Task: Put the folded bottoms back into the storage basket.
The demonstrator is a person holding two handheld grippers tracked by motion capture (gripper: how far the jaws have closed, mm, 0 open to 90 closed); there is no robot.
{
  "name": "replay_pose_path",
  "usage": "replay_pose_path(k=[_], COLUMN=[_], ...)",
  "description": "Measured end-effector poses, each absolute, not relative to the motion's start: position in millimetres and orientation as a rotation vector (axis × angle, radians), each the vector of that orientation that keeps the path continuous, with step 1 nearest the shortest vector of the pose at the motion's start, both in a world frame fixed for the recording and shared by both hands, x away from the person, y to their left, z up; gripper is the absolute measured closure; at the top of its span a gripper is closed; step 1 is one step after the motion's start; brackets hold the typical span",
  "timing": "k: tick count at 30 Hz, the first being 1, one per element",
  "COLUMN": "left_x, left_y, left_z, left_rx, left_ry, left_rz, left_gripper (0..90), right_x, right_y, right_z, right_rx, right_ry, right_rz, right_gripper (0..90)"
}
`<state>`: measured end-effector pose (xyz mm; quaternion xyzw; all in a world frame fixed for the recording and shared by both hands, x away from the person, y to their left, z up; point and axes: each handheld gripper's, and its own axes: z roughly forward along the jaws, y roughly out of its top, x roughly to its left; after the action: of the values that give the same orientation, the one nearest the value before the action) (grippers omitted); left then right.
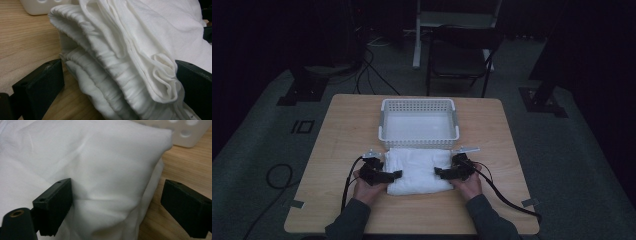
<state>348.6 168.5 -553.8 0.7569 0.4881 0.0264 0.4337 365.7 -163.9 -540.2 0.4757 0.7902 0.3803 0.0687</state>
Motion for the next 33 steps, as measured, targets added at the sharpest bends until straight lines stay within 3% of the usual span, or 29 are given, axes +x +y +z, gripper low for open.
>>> replay_pose_path(k=[6, 11, 20, 26, 33], left_x=[350, 350, 354, 348, 342], left_y=[167, 168, 171, 167, 164], left_z=[-553, -554, -556, -549, -541], left_rx=[1.895, 1.873, 1.83, 1.856, 1.885], left_ry=[1.207, 1.178, 1.174, 1.142, 1.11], left_rz=[0.045, -0.042, -0.169, -0.098, -0.01], left_gripper=[1.1, 14.9, 37.4, 51.0, 53.5], right_x=[372, 375, 379, 374, 368], right_y=[-171, -175, -175, -173, -170], right_z=[-547, -550, -551, -546, -539], right_rx=[1.504, 1.518, 1.564, 1.508, 1.449], right_ry=[2.409, 2.468, 2.508, 2.475, 2.45], right_rz=[1.25, 1.37, 1.407, 1.411, 1.39], right_gripper=[13.7, 31.0, 43.1, 61.2, 64.5])
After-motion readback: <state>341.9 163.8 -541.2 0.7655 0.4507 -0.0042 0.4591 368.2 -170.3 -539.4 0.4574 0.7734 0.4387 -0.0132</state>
